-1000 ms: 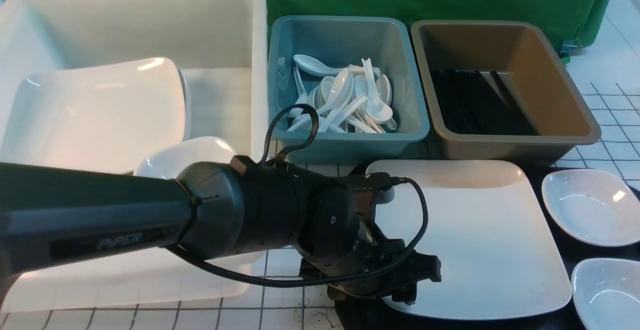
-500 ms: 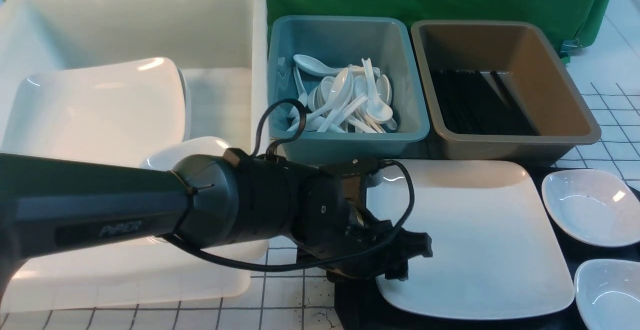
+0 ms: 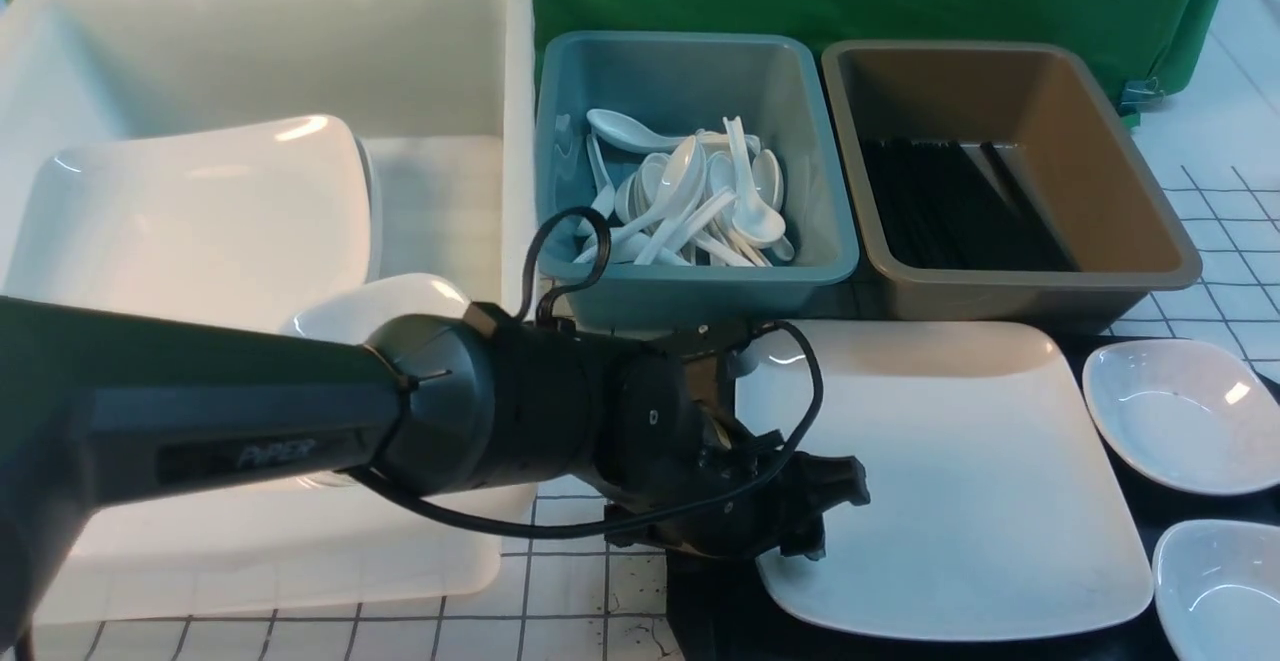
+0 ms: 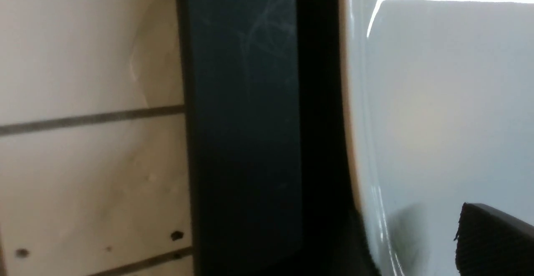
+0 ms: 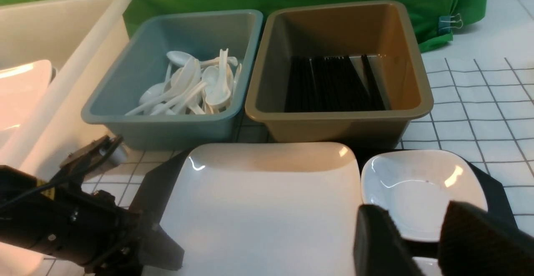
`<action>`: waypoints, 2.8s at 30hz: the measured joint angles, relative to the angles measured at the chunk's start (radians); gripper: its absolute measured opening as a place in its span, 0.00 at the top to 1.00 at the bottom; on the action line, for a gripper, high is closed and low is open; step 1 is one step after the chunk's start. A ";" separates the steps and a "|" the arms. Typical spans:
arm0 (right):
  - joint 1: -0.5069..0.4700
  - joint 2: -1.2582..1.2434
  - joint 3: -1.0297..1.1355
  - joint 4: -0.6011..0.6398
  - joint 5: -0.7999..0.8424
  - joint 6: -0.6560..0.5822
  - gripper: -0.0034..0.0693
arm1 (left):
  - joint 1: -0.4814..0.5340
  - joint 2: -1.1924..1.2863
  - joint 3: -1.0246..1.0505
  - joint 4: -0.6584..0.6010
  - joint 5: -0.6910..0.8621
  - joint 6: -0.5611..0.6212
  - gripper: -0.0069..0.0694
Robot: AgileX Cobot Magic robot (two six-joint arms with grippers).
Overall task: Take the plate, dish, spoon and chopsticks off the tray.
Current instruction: Use the left arm to grab a plate from the dinner plate, then use the left arm to put the plate into the large storage box on the left
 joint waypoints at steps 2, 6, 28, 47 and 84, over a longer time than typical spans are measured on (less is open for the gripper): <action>0.000 0.000 0.000 0.000 0.000 0.000 0.63 | -0.001 0.003 0.000 -0.004 0.003 0.000 0.44; 0.000 0.000 0.000 0.000 0.000 0.000 0.63 | 0.000 0.004 0.000 0.000 0.013 0.029 0.58; 0.000 0.000 0.000 0.000 -0.053 0.000 0.63 | 0.005 -0.216 0.010 0.244 0.102 -0.034 0.88; 0.000 0.000 0.000 0.000 -0.054 0.000 0.63 | 0.005 -0.384 0.014 0.319 0.154 -0.006 0.89; 0.000 0.000 0.000 0.000 -0.068 0.023 0.62 | 0.013 -0.621 0.020 0.296 0.087 0.111 0.89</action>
